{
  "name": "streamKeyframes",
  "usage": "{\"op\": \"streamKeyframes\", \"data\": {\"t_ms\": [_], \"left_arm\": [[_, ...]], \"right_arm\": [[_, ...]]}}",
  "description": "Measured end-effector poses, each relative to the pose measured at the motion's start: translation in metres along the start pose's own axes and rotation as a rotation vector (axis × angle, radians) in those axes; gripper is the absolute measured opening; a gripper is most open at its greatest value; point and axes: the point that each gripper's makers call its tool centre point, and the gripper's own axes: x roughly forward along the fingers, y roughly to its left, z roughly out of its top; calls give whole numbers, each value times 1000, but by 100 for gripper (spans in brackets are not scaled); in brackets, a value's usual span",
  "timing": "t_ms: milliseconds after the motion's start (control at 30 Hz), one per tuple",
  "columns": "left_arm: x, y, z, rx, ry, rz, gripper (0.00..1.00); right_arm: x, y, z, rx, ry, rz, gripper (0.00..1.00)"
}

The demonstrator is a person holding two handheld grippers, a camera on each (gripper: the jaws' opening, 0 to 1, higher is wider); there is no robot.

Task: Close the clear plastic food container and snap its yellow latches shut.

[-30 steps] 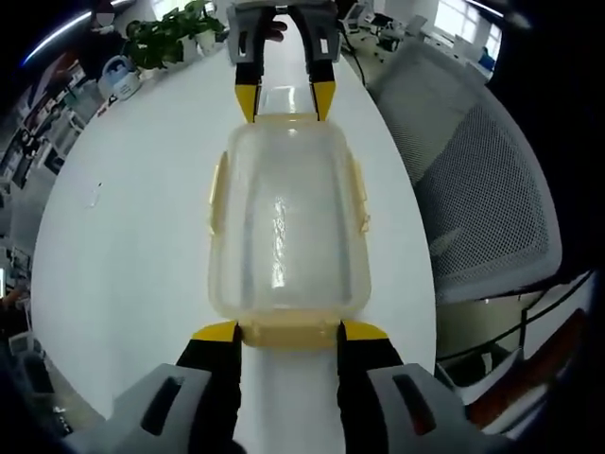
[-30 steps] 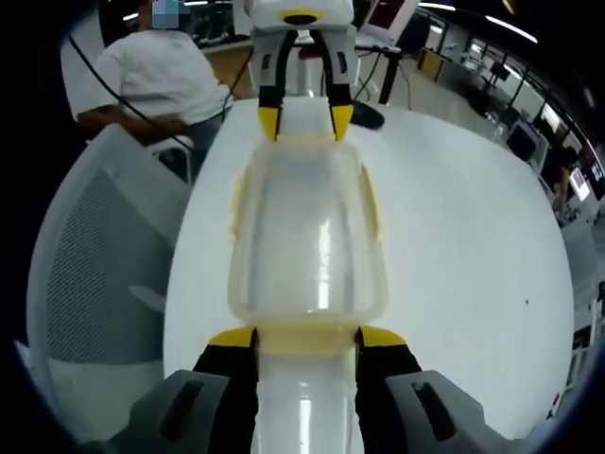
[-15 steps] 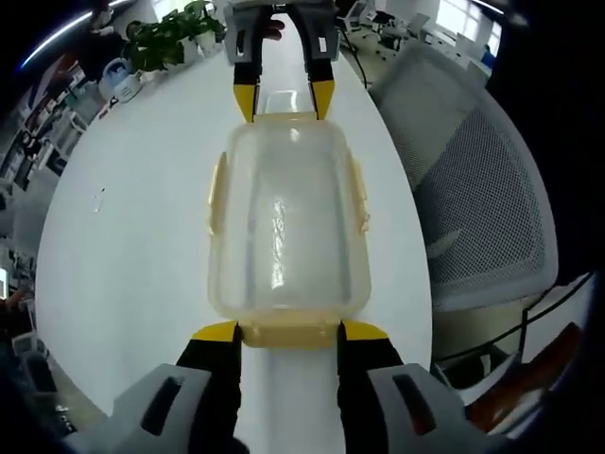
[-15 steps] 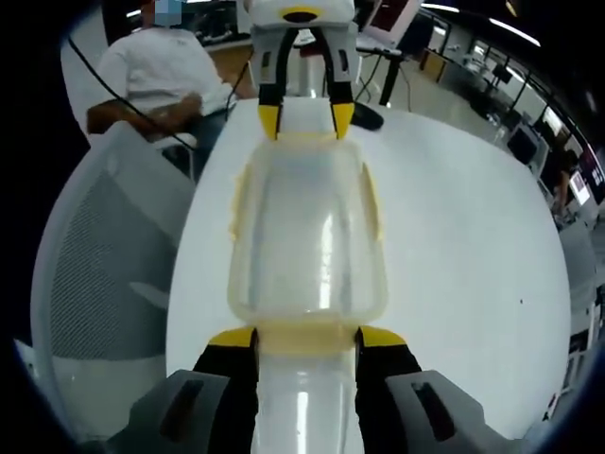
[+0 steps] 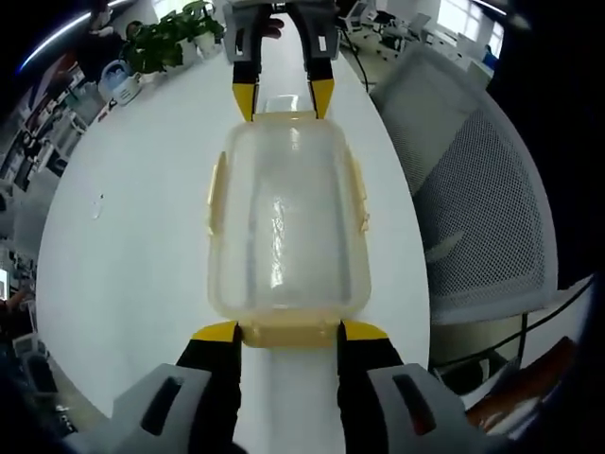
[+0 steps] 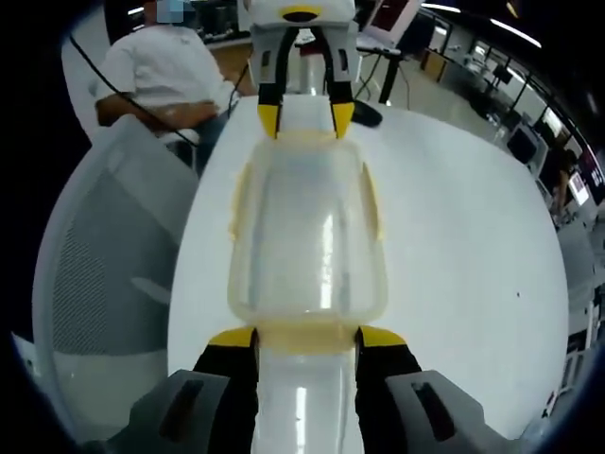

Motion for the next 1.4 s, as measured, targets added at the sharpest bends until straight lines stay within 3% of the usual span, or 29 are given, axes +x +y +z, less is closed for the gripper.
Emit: {"op": "streamKeyframes", "data": {"t_ms": [1400], "left_arm": [[27,6,67,13,-16,-16,39]], "right_arm": [[-30,-1,-66,21,33,4,38]]}}
